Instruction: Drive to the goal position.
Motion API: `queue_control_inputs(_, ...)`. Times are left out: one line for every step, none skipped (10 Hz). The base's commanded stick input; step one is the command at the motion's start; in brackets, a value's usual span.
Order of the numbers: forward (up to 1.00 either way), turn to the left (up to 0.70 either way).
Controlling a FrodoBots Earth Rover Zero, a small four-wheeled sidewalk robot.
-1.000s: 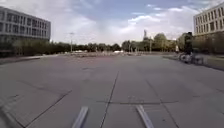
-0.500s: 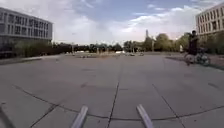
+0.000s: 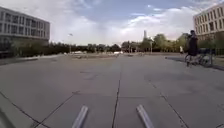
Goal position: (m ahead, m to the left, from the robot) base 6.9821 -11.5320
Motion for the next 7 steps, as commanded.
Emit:
queue_control_inputs(0.7,-0.14)
queue_control_inputs(0.7,-0.14)
queue_control_inputs(0.7,-0.14)
queue_control_inputs(0.7,-0.14)
queue_control_inputs(0.7,-0.14)
queue_control_inputs(0.7,-0.14)
queue_control_inputs(0.7,-0.14)
